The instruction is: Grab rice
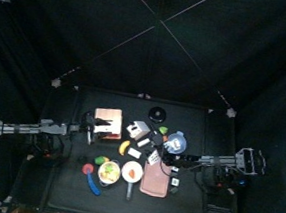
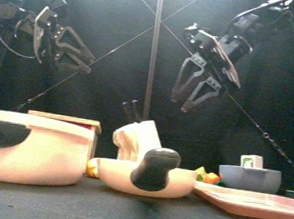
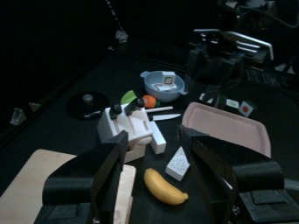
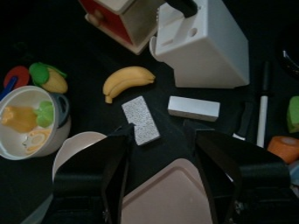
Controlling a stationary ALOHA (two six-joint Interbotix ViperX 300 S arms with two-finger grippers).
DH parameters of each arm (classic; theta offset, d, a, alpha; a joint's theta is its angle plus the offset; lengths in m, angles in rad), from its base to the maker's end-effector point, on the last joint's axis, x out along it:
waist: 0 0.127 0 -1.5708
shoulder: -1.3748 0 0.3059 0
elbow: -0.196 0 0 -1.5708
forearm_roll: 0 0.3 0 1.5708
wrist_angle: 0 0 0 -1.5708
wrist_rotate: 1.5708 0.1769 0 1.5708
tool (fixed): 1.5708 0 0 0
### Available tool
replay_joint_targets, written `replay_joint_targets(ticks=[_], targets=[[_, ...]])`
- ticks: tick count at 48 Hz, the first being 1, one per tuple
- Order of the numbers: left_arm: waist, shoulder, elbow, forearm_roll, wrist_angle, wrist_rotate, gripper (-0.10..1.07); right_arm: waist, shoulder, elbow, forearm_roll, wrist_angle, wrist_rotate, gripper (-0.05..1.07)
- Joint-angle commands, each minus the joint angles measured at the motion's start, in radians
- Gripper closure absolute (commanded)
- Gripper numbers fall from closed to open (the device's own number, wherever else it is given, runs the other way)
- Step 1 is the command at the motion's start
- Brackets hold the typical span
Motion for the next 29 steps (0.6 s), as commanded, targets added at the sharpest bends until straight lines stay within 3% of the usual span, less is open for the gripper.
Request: replay_joint_targets(ticks=[1, 15, 21, 29], targets=[[-0.008, 0.000, -0.009, 0.018, -0.012, 0.002, 0.11, -0.008, 0.002, -0.017, -0.046, -0.014, -0.002, 0.18], [-0.015, -0.003, 0.023, 0.104, -0.021, 0.000, 0.11, -0.003, 0.143, -0.069, -0.114, -0.109, -0.002, 0.18], [-0.035, -0.003, 0.054, 0.104, -0.026, 0.000, 0.11, -0.002, 0.224, -0.095, -0.114, -0.124, -0.002, 0.18], [-0.043, -0.003, 0.066, 0.103, -0.029, -0.002, 0.11, 0.006, 0.262, -0.109, -0.115, -0.129, -0.002, 0.17]])
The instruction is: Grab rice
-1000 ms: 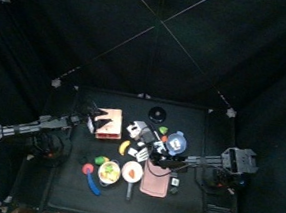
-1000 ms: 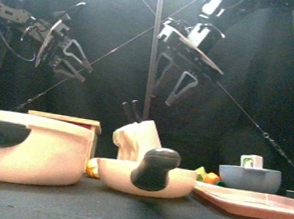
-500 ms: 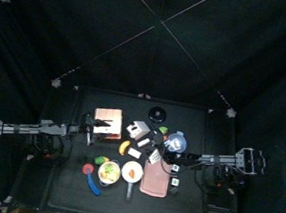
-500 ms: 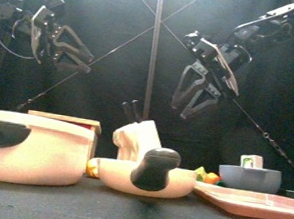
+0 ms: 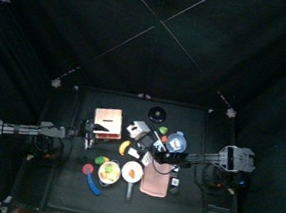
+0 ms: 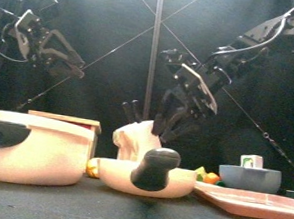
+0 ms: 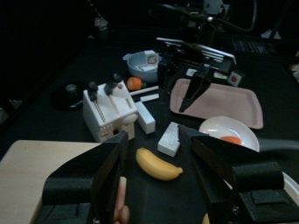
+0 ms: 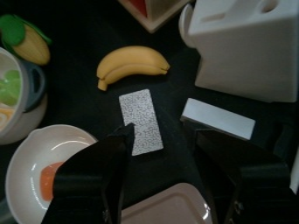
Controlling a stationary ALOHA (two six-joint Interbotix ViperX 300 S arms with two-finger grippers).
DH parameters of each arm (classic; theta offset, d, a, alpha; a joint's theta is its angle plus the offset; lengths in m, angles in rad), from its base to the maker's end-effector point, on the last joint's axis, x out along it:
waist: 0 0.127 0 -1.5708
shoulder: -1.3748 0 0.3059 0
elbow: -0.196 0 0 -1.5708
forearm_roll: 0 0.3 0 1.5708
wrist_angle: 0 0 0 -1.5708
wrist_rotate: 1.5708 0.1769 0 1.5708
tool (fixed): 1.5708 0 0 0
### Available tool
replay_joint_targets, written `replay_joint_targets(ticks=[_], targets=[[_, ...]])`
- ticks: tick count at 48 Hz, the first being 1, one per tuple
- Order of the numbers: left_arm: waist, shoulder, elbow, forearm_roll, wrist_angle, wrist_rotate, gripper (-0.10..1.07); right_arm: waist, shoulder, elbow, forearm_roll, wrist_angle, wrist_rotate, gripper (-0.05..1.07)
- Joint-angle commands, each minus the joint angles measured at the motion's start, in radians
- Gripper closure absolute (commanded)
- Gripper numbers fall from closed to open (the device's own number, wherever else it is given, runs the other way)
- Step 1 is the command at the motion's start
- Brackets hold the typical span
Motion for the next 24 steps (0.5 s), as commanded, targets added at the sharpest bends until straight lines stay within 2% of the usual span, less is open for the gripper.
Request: replay_joint_targets(ticks=[1, 15, 24], targets=[[-0.006, 0.000, -0.011, 0.000, -0.009, 0.000, 0.11, 0.009, -0.009, -0.021, -0.003, -0.006, -0.002, 0.17], [-0.008, 0.000, -0.002, 0.000, -0.009, -0.002, 0.11, 0.026, 0.051, -0.034, 0.008, -0.005, 0.000, 0.03], [-0.008, 0.000, 0.002, 0.000, -0.009, -0.002, 0.11, 0.021, 0.069, -0.048, 0.008, -0.002, 0.000, 0.02]])
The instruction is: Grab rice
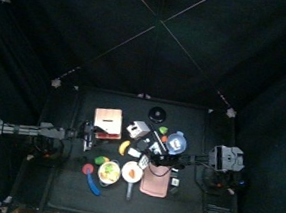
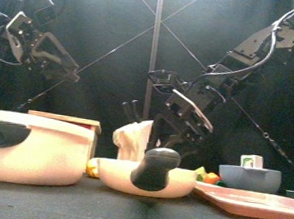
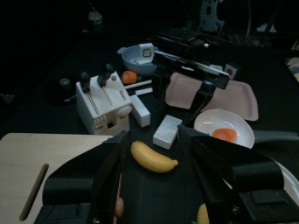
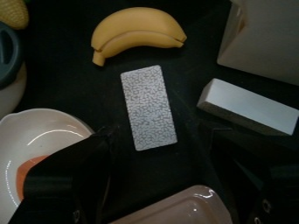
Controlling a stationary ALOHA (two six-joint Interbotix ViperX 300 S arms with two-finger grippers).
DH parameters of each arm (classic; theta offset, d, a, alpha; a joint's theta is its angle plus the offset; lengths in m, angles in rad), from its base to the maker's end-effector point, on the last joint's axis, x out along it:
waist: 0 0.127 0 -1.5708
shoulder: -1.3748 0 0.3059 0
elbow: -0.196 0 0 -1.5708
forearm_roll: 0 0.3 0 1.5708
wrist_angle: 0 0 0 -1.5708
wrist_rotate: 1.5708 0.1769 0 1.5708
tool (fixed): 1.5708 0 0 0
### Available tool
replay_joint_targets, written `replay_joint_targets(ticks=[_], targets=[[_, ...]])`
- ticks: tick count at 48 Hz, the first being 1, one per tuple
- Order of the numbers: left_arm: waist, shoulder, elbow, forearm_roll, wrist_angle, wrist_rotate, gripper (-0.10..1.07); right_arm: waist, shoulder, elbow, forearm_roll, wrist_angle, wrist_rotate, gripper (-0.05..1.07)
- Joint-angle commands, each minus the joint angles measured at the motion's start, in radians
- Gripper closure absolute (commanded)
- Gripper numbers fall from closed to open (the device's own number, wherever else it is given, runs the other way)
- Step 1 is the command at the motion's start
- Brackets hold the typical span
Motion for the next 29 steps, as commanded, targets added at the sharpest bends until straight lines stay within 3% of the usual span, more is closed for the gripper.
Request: replay_joint_targets(ticks=[1, 15, 29], targets=[[-0.003, 0.000, -0.011, 0.002, -0.009, 0.000, 0.11, -0.005, -0.017, -0.021, 0.000, 0.002, 0.000, 0.02], [-0.003, 0.000, -0.008, 0.002, -0.009, 0.000, 0.11, -0.006, 0.023, -0.043, -0.002, 0.000, 0.000, 0.03], [0.003, 0.000, -0.005, -0.014, -0.009, 0.000, 0.11, -0.008, 0.029, -0.034, 0.002, -0.006, 0.000, 0.13]])
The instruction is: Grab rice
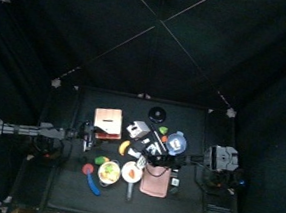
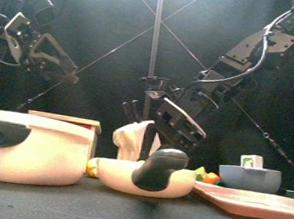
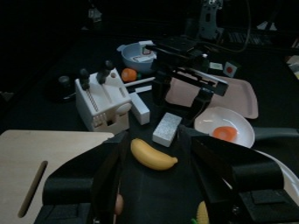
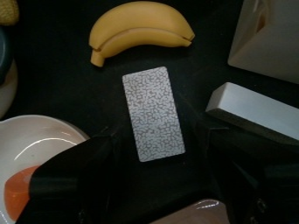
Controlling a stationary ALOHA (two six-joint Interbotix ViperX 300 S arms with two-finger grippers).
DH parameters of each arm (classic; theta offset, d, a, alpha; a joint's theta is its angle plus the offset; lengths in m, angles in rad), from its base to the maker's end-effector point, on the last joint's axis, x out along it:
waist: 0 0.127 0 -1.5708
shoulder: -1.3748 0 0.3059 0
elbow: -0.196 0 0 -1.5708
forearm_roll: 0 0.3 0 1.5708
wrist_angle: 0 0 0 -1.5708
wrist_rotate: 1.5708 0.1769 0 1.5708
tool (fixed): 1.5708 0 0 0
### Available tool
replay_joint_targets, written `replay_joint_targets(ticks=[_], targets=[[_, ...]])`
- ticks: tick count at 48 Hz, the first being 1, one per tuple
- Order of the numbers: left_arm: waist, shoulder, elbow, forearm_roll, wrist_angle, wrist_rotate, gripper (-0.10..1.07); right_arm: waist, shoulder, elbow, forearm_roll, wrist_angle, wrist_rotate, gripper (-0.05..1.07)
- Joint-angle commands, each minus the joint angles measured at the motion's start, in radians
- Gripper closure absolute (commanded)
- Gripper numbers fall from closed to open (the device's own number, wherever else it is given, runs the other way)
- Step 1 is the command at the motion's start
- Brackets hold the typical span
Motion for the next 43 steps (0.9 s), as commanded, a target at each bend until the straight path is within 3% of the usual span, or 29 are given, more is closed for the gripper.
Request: replay_joint_targets(ticks=[1, 21, 43], targets=[[0.002, 0.002, -0.014, -0.008, -0.008, 0.002, 0.11, -0.005, -0.021, -0.009, 0.000, -0.005, 0.000, 0.14], [0.002, 0.003, -0.011, -0.011, -0.009, 0.002, 0.11, -0.008, -0.052, -0.009, 0.000, -0.006, 0.000, 0.29], [0.002, 0.003, -0.011, -0.011, -0.009, 0.000, 0.11, 0.000, -0.126, -0.018, 0.000, 0.029, 0.000, 0.30]])
